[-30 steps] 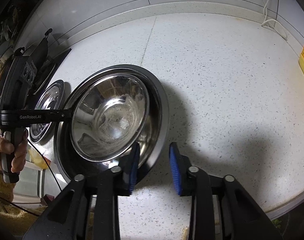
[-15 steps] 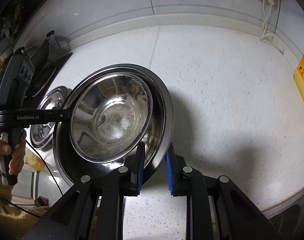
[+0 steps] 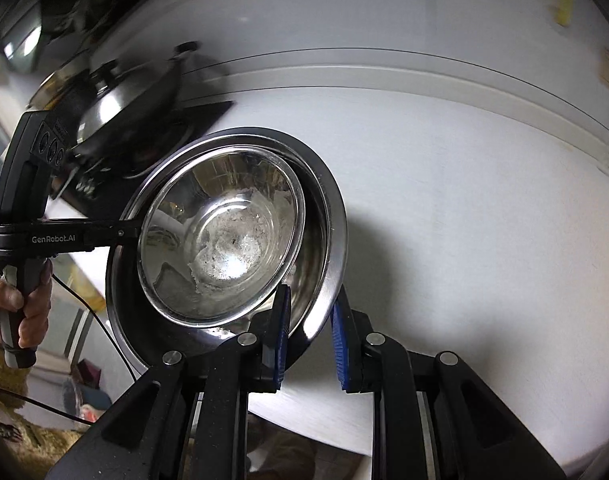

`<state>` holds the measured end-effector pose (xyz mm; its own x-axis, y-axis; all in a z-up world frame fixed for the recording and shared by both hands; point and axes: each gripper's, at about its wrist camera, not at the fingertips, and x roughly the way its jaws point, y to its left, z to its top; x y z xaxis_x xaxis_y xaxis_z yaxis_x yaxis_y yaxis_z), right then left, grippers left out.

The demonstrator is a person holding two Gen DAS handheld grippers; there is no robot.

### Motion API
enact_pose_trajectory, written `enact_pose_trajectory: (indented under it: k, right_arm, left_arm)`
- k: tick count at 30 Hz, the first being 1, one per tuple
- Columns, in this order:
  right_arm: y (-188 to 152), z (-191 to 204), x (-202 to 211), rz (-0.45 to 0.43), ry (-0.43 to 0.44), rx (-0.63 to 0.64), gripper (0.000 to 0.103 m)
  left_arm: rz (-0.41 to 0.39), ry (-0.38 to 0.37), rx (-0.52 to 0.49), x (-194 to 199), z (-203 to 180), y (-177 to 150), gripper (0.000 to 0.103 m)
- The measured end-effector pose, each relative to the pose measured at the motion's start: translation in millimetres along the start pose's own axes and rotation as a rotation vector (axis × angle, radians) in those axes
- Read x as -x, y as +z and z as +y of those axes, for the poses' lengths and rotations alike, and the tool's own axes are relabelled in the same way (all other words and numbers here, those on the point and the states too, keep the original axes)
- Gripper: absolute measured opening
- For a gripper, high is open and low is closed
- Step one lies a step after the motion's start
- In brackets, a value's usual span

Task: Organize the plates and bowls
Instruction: 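Carry the nested bowls toward the plate stack beside the hob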

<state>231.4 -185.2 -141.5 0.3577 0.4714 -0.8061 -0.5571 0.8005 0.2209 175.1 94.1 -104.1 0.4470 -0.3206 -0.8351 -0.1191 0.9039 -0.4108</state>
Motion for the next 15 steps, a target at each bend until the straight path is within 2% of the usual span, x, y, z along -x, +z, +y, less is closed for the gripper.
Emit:
enact_pose_trajectory:
  k: [6,11,15]
  right_arm:
    - [10,47,-35,0.034,0.074,0.056,0.018]
    - [9,62,-53,0.066,0.096,0.060,0.018]
    - [9,70,-72,0.094,0.087,0.048,0.018]
  left_arm:
    - [-0.010,0.049,0.078,21,58,-10,0.008]
    - [0.001,0.068,0.113,20,95,-12,0.008]
    - [0.017,0.074,0.115,9,110,-9,0.008]
